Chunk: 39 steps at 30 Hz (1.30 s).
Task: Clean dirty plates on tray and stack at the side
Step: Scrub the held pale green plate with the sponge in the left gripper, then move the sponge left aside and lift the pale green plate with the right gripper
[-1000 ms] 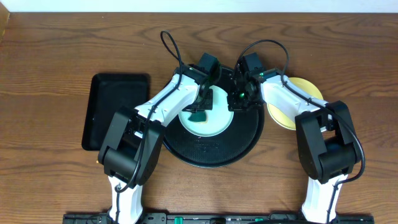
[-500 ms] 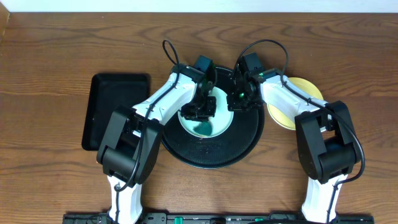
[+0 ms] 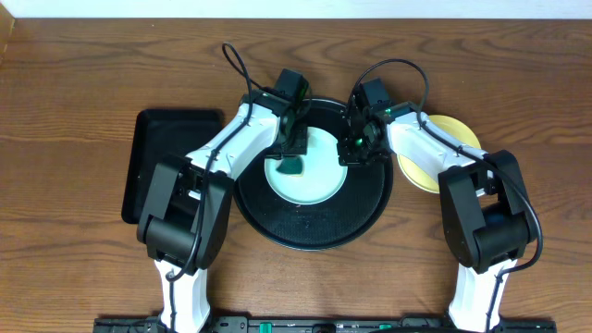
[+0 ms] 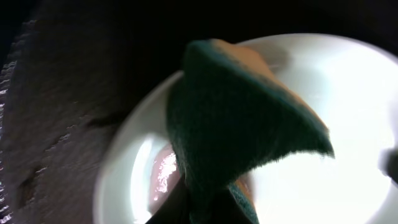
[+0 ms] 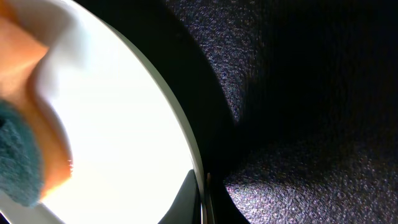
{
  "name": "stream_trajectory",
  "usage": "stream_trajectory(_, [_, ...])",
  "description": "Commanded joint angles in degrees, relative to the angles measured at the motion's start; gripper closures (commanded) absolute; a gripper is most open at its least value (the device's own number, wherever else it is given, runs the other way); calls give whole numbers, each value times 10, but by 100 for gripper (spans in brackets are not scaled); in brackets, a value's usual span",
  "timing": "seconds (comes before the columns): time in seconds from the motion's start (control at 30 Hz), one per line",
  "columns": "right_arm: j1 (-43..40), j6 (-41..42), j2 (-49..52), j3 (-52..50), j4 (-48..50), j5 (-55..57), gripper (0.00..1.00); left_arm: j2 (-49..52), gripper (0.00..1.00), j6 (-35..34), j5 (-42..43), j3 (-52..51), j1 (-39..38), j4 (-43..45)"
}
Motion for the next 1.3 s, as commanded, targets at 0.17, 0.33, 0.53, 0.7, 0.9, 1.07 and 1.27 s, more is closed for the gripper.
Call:
stream_trajectory(0.17, [10,2,9,-16,-7,23,99,9,92,-16,12,1,18,-122])
stream_trajectory(0.33, [10,2,9,-16,-6,23,99,7,93,38,144,38,18,-178])
stream_trajectory(0.53, [10,2,9,-16,-7,23,99,-14,92,73,192,122,21,-186])
stream_trajectory(0.7, [10,2,9,-16,-7,23,99,-34,93,73,187,204,61,-192])
stream_trajectory(0.9, [10,2,9,-16,-8,23,83,-72,93,72,87,257,160,-228])
stream_trajectory(1.07, [13,6,10,-16,-7,23,87,-97,93,71,2,257,251,-267])
stream_trajectory(1.27, [24,6,10,-15,-2,23,99,-96,92,71,-7,257,345,-298])
